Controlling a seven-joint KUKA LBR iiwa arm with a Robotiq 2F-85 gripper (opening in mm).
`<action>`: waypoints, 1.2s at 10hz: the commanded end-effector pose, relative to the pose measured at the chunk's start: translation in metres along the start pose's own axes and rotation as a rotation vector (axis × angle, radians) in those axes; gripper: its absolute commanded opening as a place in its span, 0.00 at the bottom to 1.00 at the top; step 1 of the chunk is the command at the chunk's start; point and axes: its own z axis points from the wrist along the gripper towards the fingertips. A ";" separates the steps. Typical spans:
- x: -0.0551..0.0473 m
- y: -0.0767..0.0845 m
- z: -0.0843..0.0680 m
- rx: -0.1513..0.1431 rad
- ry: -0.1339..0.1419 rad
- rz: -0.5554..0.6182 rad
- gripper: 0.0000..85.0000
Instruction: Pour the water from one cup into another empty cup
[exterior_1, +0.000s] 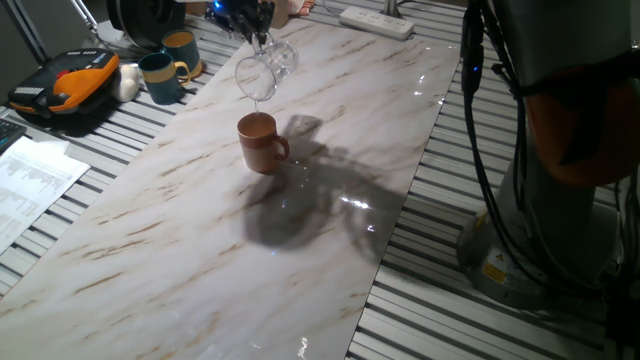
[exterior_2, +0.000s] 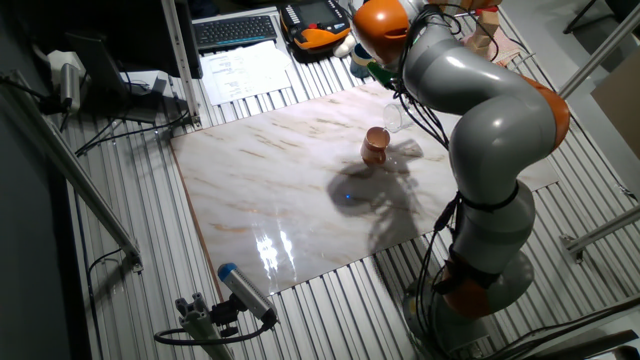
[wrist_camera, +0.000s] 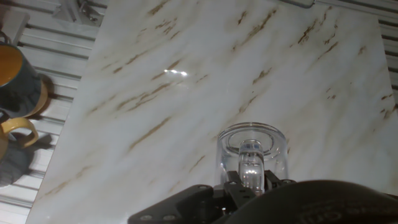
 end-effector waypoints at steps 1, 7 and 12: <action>0.000 0.000 0.000 0.005 -0.010 0.000 0.00; 0.003 0.000 -0.001 0.032 -0.047 0.004 0.00; 0.003 0.001 -0.001 0.069 -0.065 0.024 0.00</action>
